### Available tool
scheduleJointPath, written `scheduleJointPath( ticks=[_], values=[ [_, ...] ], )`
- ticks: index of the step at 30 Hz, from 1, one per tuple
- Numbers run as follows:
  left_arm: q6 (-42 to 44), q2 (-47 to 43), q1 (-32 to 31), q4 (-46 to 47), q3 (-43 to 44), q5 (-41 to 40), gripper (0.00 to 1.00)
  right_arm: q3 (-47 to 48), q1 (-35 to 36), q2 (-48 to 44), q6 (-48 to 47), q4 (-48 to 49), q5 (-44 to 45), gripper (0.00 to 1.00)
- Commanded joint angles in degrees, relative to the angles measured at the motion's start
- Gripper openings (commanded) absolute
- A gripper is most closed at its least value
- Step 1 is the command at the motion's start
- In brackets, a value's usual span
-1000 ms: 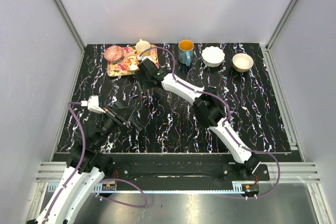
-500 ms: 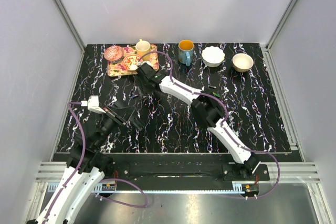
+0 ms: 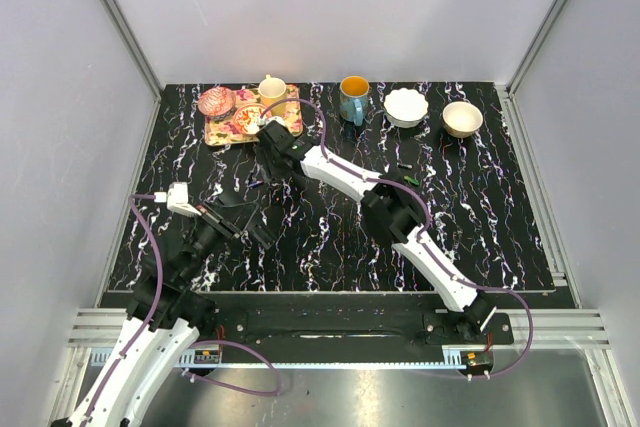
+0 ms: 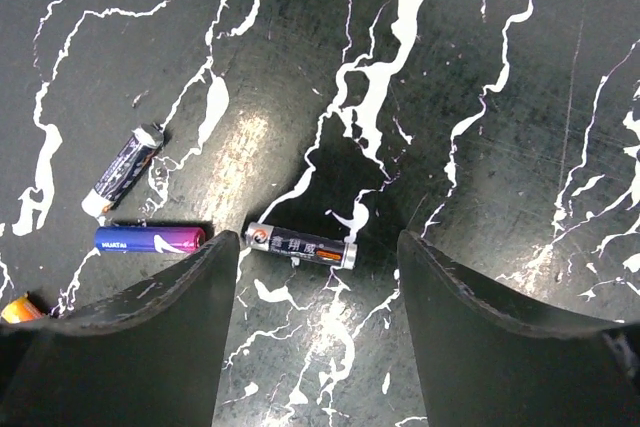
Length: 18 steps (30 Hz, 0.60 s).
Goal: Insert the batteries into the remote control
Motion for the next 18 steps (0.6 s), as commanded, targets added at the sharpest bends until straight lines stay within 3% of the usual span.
scheduleJointPath(
  ticks=[1,6,13,18],
  values=[
    [-0.17,-0.67,0.35,2.28,0.65,0.25,0.00,2.13,0.64,1.41,-0.05,-0.95,1.05,0.68],
    [-0.26,-0.93,0.35,2.37,0.57,0.34,0.00,0.72,0.56,0.88,0.13,-1.04,1.40,0.57],
    [-0.61,-1.55,0.26,2.19,0.30,0.43,0.00,-1.29,0.56,-0.26,0.04,-1.30,2.46,0.51],
    [-0.61,-1.99,0.26,1.93,0.22,0.25,0.00,-9.45,0.56,-3.86,-0.49,-0.60,4.47,0.47]
  ],
)
